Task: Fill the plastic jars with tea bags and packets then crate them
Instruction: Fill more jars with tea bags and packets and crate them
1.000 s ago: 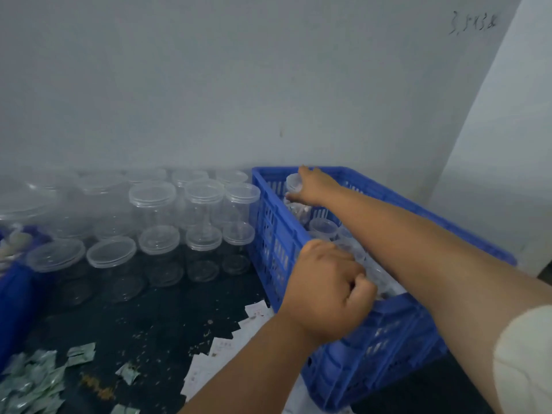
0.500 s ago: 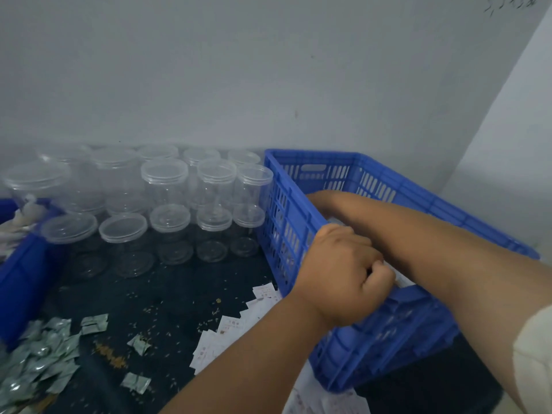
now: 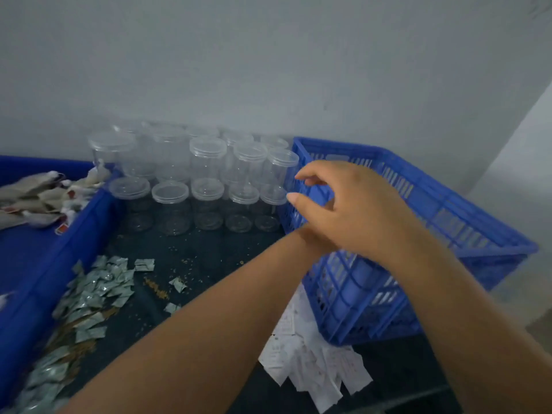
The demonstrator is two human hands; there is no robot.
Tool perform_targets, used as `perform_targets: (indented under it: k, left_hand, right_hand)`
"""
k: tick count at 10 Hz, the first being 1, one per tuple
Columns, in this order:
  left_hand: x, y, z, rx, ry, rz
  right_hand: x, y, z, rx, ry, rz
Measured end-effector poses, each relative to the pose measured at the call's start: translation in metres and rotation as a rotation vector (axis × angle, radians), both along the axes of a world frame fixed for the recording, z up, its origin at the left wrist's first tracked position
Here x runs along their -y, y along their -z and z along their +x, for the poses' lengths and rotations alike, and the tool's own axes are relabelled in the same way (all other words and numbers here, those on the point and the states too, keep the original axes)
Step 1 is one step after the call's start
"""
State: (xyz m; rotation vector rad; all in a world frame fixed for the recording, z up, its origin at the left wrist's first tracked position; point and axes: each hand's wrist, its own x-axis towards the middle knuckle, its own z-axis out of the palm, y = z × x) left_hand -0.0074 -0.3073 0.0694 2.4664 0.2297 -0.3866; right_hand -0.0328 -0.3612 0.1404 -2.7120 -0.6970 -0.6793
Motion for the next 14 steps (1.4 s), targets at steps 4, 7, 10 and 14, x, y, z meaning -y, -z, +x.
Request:
perform_targets:
  k: [4,7,10,14]
  left_hand:
    - [-0.183,0.044,-0.02,0.325,-0.187,-0.63]
    - [-0.328,0.074,-0.003,0.496,-0.317,-0.157]
    - [-0.395,0.012,0.132,0.661,-0.519,-0.013]
    - [-0.404,0.007,0.143,0.709,-0.427,0.183]
  right_hand:
    - [-0.095,0.178,-0.053,-0.566,-0.068,0.606]
    - [-0.136,0.281,-0.059,-0.558,-0.017,0.493]
    - [-0.137,0.276,-0.051,-0.593,0.044,0.53]
    - [-0.139,0.289,-0.049,-0.526,0.016,0.627]
